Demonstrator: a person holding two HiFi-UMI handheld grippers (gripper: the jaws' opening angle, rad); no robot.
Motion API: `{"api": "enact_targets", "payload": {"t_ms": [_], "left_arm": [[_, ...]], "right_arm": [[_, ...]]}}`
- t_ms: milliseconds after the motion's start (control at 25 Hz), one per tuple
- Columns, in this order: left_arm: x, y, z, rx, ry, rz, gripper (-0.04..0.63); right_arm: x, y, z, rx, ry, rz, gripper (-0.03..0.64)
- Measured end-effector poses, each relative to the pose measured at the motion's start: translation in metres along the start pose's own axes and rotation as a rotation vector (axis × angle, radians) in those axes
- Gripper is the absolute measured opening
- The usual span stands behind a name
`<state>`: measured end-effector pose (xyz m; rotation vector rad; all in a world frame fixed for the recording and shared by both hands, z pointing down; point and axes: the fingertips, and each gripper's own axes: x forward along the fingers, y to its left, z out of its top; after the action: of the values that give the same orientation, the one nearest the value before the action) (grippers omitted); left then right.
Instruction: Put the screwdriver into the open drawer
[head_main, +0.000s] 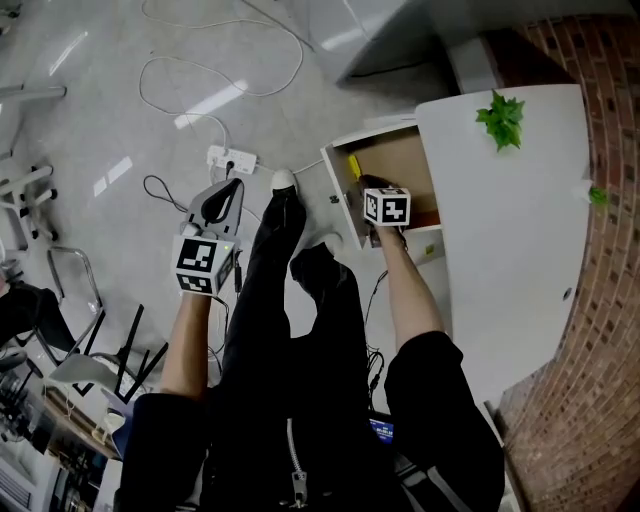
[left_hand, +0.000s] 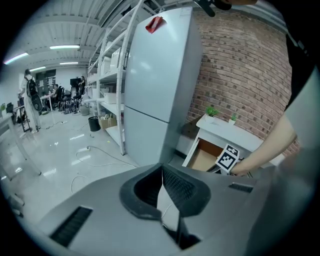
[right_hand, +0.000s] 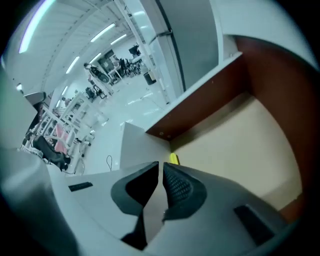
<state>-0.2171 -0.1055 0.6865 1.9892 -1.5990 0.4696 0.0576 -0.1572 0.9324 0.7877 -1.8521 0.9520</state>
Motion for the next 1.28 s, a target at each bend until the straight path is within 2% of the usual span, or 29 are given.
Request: {"api": "enact_targets", "payload": {"t_ms": [80, 360, 520, 680, 760, 960, 1280], "left_arm": [[-0.002, -0.007, 0.017, 0.013, -0.025, -0.002, 0.026], [-0.010, -0.057, 0.075, 0.091, -0.103, -0.057, 0.026], [-0.017, -0.091, 0.091, 0.103, -0.105, -0.094, 0.026], [-0.019, -0.133, 0.109, 0.144, -0.116, -0.148, 0.026], [-0.020, -0.154, 0.122, 0.163, -0.131, -0.176, 0.026], [-0.025, -0.208, 0.162, 0.224, -0.183, -0.239, 0.026], [-0.054, -0.262, 0.241, 0.330, -0.325, -0.299, 0.026]], "right_arm": [[-0.022, 0.014, 0.007, 0.003, -0.066, 0.011, 0.011], [-0.103, 0.042, 0.012, 0.099, -0.214, 0.046, 0.009], [-0.160, 0.041, 0.004, 0.153, -0.304, 0.012, 0.009], [-0.219, 0.029, -0.007, 0.252, -0.384, -0.020, 0.009], [-0.251, 0.023, -0.007, 0.268, -0.438, -0.042, 0.009], [-0.336, 0.001, 0.002, 0.220, -0.588, -0.133, 0.008], [-0.483, -0.012, 0.043, 0.039, -0.852, -0.271, 0.009]]}}
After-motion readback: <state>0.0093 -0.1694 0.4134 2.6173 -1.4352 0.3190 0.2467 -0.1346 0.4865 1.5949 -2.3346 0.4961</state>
